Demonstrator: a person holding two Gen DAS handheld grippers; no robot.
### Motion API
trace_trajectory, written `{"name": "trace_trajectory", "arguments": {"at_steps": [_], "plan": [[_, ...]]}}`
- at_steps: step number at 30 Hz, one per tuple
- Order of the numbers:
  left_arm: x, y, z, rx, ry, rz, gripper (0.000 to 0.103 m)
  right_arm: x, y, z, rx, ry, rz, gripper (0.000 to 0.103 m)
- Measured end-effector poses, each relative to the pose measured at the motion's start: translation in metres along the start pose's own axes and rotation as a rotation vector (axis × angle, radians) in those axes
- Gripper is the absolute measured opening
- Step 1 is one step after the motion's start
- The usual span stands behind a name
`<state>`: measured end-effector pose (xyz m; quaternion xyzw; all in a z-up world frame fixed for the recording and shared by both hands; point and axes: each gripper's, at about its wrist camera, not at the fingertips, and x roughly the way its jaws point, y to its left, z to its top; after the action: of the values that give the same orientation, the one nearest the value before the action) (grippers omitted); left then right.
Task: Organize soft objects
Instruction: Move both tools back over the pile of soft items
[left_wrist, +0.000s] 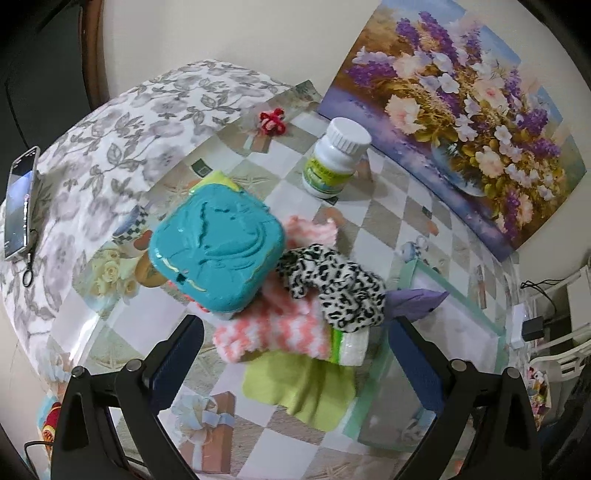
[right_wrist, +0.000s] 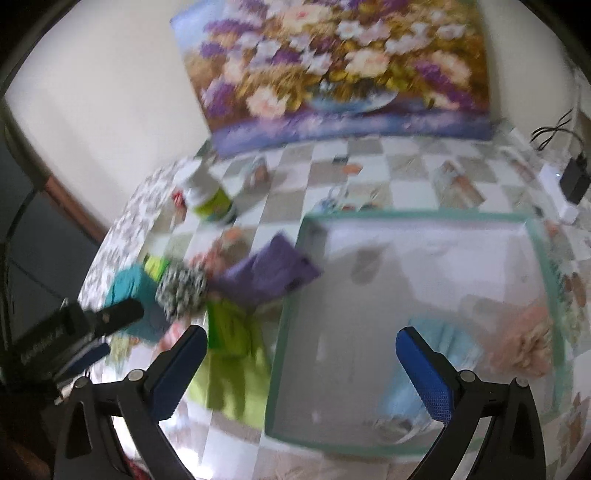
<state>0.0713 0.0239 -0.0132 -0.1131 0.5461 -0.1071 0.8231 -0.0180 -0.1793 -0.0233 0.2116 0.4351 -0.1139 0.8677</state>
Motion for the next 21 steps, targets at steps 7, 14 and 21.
{"name": "trace_trajectory", "arguments": {"at_steps": [7,14,21], "plan": [[0.011,-0.016,0.003,-0.01,0.05,-0.06,0.094,0.005,-0.015,0.022,0.11,-0.002,0.021,0.103],[0.03,-0.023,0.014,-0.033,0.075,-0.033,0.092,0.022,-0.036,0.039,0.256,0.011,0.058,0.103],[0.05,-0.028,0.018,-0.051,0.107,-0.006,0.081,0.054,-0.039,0.044,0.344,0.06,0.124,0.103]]}}
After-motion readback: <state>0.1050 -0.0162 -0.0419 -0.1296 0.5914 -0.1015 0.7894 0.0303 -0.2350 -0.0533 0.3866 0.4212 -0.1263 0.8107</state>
